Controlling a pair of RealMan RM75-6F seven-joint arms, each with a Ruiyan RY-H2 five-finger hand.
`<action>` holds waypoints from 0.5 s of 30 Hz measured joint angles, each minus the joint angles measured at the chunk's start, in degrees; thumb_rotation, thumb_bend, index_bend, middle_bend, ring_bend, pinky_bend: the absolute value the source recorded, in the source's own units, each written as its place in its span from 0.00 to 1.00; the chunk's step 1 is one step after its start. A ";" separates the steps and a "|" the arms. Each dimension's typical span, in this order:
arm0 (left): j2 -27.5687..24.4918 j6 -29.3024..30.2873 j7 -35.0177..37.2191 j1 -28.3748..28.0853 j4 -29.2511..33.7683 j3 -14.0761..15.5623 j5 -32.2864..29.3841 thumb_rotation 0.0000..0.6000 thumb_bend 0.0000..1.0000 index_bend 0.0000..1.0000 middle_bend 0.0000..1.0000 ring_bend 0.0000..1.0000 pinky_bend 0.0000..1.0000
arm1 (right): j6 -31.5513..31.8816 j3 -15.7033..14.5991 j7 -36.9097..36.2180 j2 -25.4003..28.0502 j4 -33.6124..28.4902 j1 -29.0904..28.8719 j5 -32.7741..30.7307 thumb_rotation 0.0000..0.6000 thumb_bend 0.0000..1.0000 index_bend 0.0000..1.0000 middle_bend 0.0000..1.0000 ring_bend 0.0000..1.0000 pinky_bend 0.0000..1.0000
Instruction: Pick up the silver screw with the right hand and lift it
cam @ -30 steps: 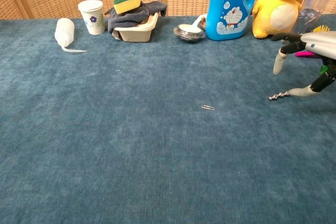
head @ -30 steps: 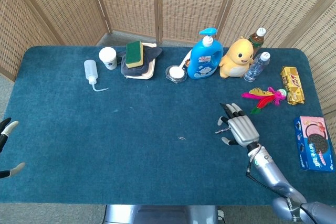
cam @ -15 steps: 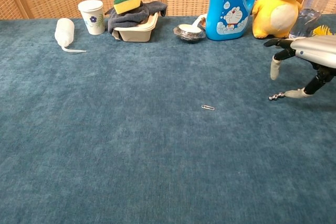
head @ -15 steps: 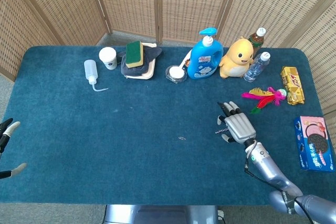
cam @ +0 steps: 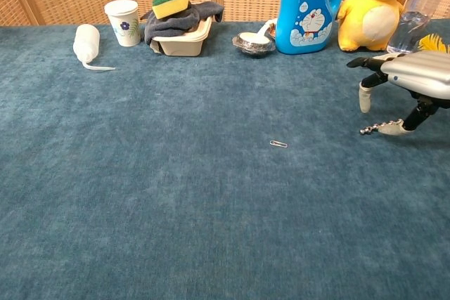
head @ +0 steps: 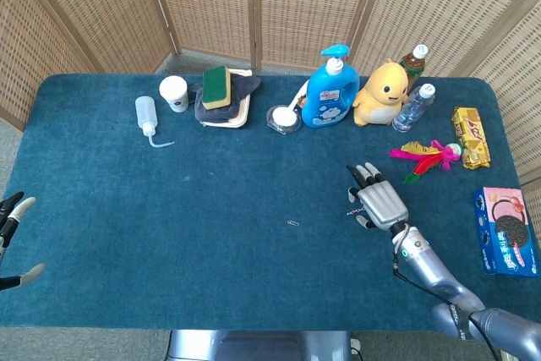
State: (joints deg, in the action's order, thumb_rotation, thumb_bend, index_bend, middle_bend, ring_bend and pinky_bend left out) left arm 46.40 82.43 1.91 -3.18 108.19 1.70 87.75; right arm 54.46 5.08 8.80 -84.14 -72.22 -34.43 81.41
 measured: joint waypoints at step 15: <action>-0.10 0.11 0.31 0.11 -0.08 -0.03 -0.10 1.00 0.27 0.00 0.00 0.00 0.00 | -0.78 -0.53 1.24 -1.04 0.87 -0.70 -0.44 1.00 0.29 0.48 0.00 0.00 0.03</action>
State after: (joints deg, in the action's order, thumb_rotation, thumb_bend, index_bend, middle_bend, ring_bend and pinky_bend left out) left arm 46.30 82.54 2.23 -3.06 108.10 1.66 87.65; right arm 53.68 4.54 10.04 -85.18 -71.35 -35.13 80.97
